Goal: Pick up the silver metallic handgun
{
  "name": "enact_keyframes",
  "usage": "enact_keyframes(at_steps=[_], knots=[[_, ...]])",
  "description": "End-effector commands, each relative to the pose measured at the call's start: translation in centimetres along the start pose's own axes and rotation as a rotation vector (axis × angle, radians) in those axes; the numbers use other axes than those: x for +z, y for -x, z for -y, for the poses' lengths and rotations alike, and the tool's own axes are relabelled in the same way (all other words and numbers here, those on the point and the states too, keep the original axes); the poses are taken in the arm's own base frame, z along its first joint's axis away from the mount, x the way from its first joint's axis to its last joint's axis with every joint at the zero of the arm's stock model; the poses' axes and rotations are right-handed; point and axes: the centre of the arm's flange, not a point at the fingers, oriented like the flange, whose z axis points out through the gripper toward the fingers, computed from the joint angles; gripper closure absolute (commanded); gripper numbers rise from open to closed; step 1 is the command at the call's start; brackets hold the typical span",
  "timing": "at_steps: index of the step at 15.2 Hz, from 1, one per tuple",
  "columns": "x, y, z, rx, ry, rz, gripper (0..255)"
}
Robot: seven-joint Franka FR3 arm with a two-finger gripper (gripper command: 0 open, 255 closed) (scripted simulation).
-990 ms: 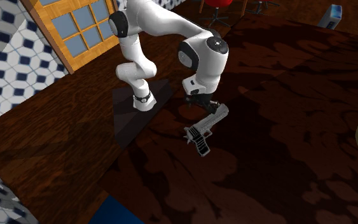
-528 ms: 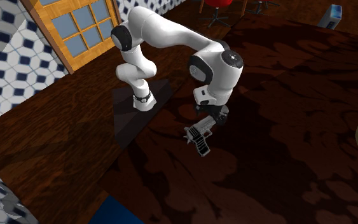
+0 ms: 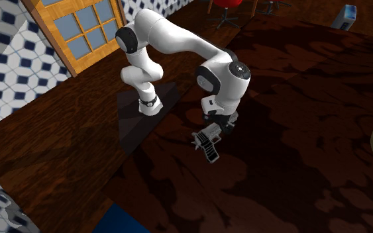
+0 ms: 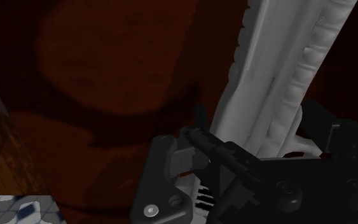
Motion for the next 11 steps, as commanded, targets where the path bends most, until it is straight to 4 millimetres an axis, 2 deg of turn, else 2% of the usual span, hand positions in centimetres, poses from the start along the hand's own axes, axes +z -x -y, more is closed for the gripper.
enact_keyframes(at_steps=[1,8,11], knots=[[0.1,0.0,0.0,0.0,0.0,0.0,255],[0.1,0.1,0.0,0.0,0.0,0.0,255],[-1.5,0.0,-0.2,0.0,0.0,0.0,255]])
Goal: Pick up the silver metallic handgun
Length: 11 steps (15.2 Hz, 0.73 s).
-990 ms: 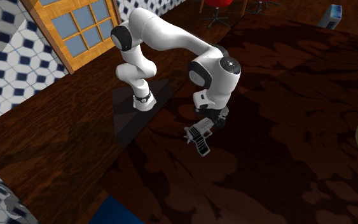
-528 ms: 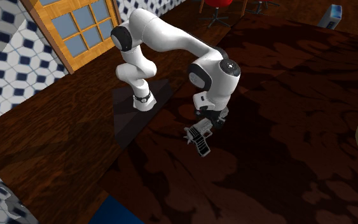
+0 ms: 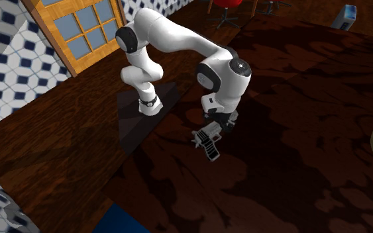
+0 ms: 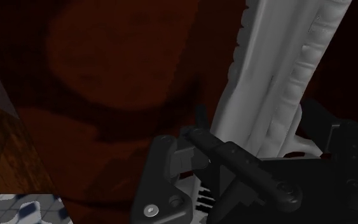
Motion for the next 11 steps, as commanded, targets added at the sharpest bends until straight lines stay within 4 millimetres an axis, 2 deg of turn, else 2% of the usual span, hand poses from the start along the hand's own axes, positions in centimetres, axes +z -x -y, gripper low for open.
enact_keyframes(at_steps=[1,11], knots=[[-1.0,0.0,0.0,0.0,0.0,0.0,255],[-6.3,-0.2,-0.5,0.0,0.0,0.0,255]])
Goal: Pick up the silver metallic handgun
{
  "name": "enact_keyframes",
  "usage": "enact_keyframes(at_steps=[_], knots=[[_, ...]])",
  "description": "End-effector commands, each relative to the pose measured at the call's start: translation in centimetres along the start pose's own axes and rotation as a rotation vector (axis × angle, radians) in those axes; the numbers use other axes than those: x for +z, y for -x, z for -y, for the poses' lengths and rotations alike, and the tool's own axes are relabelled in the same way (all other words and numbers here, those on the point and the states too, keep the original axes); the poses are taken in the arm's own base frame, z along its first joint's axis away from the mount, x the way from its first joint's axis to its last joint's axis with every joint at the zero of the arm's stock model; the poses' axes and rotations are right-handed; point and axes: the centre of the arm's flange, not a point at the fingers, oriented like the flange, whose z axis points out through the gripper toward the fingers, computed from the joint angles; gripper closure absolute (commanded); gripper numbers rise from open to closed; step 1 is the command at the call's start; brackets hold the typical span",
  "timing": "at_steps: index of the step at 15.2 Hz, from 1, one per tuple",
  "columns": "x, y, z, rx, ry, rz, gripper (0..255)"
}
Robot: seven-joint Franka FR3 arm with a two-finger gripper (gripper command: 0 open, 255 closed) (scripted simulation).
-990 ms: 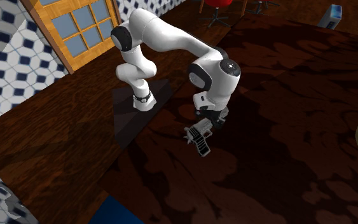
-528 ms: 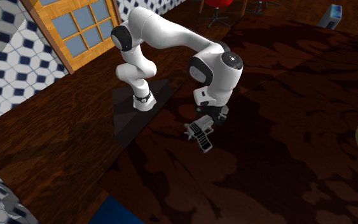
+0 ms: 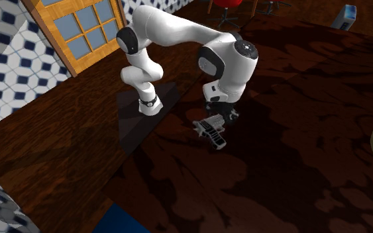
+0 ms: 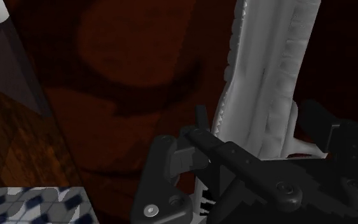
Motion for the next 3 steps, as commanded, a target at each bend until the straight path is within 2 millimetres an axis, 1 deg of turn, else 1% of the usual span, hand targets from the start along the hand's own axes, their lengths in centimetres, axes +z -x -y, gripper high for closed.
enact_keyframes(at_steps=[1,3], knots=[[-1.1,-0.07,-0.16,0.0,0.0,0.0,255],[-1.18,-0.08,-0.17,0.0,0.0,0.0,255]])
